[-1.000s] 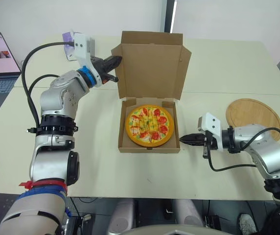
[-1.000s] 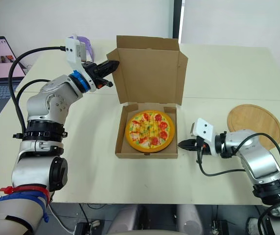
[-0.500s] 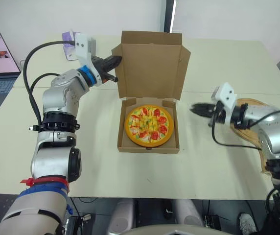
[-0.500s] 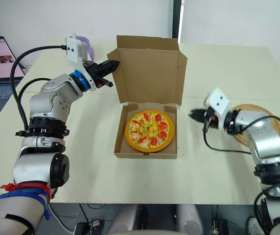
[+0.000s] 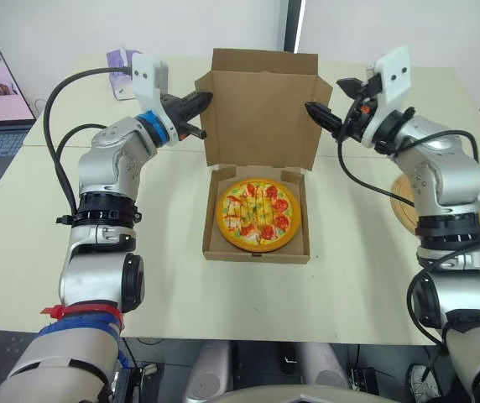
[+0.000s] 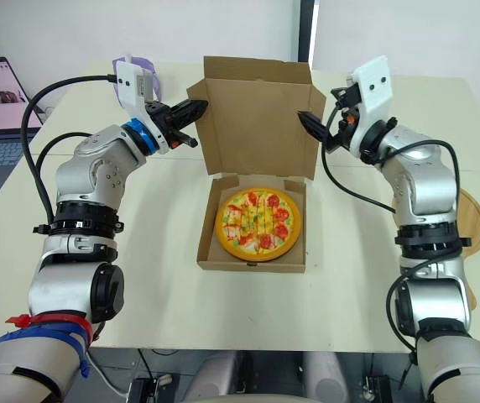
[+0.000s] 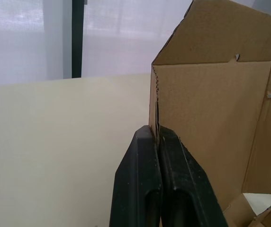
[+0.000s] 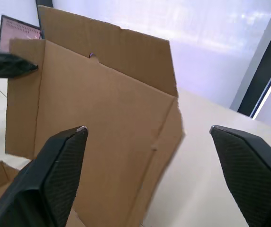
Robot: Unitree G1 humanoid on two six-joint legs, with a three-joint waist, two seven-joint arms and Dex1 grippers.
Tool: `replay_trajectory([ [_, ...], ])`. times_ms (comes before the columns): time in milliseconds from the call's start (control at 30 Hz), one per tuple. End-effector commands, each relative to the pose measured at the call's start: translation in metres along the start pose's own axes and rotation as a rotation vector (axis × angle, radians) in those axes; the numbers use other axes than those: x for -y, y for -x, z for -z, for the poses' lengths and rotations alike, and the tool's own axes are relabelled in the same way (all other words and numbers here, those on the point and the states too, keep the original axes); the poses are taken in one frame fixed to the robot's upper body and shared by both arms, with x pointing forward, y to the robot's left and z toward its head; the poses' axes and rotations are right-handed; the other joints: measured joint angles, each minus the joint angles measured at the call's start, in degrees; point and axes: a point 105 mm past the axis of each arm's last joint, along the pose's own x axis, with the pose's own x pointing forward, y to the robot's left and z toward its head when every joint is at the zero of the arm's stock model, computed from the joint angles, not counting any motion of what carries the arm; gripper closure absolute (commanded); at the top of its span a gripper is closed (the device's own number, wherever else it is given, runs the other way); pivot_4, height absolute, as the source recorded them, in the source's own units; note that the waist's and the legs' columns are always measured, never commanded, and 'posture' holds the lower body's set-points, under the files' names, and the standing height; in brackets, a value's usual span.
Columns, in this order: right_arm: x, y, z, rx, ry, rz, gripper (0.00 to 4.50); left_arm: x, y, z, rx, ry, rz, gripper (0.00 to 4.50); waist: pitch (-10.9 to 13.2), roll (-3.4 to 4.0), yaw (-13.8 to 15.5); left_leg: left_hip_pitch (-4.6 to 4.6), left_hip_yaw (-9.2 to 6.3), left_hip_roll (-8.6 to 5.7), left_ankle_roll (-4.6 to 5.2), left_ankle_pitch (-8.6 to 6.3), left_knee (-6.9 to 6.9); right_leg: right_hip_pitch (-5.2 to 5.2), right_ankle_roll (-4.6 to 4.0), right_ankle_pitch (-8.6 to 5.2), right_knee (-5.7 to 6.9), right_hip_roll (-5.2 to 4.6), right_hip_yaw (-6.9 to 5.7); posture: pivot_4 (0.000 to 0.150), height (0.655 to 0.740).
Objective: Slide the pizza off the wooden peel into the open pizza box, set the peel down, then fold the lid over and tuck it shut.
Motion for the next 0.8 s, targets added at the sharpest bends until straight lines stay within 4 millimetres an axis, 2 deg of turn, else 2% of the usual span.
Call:
replay_trajectory([
  [33, 0.011, -0.001, -0.016, 0.043, -0.042, 0.056, 0.02, 0.004, -0.001, -0.024, 0.070, -0.055, 0.011, 4.50, 0.0, 0.00, 0.0, -0.01, 0.00, 0.00, 0.00, 0.00, 0.00, 0.00, 0.00, 0.00, 0.00, 0.00, 0.00, 0.150, 0.7400],
  [167, 0.014, -0.001, -0.018, 0.058, -0.073, 0.063, 0.02, 0.004, 0.000, -0.022, 0.068, -0.056, 0.013, 4.50, 0.0, 0.00, 0.0, -0.01, 0.02, 0.00, 0.01, 0.00, 0.00, -0.01, 0.00, 0.00, 0.01, 0.00, 0.01, 0.150, 0.7400],
  [333, 0.011, -0.001, -0.019, 0.074, -0.123, 0.050, 1.61, 0.003, 0.001, -0.022, 0.069, -0.056, 0.010, 4.50, 0.0, 0.01, -0.2, -0.01, 0.04, 0.00, 0.01, 0.00, 0.00, -0.02, 0.00, 0.00, 0.05, 0.00, 0.02, 0.150, 0.7400],
  [400, 0.008, -0.002, -0.017, 0.068, -0.129, 0.039, 2.49, 0.003, 0.001, -0.023, 0.070, -0.058, 0.010, 4.50, 0.0, 0.01, -0.2, 0.00, 0.04, 0.00, 0.02, 0.00, 0.00, -0.02, 0.00, 0.00, 0.07, 0.00, 0.02, 0.150, 0.7400],
  [600, 0.005, -0.006, -0.009, 0.038, -0.137, 0.026, 4.48, 0.005, -0.001, -0.025, 0.074, -0.062, 0.021, 4.50, 0.0, 0.01, -0.2, 0.00, 0.04, 0.00, 0.02, 0.00, 0.01, -0.02, 0.00, 0.00, 0.07, 0.00, 0.02, 0.150, 0.7400],
  [800, 0.004, -0.009, -0.005, 0.027, -0.106, 0.007, 4.48, 0.005, 0.000, -0.025, 0.072, -0.065, 0.023, 4.50, 0.0, 0.01, -0.3, 0.01, 0.06, 0.00, 0.02, 0.00, 0.02, -0.02, 0.00, 0.01, 0.09, 0.00, 0.03, 0.150, 0.7400],
])
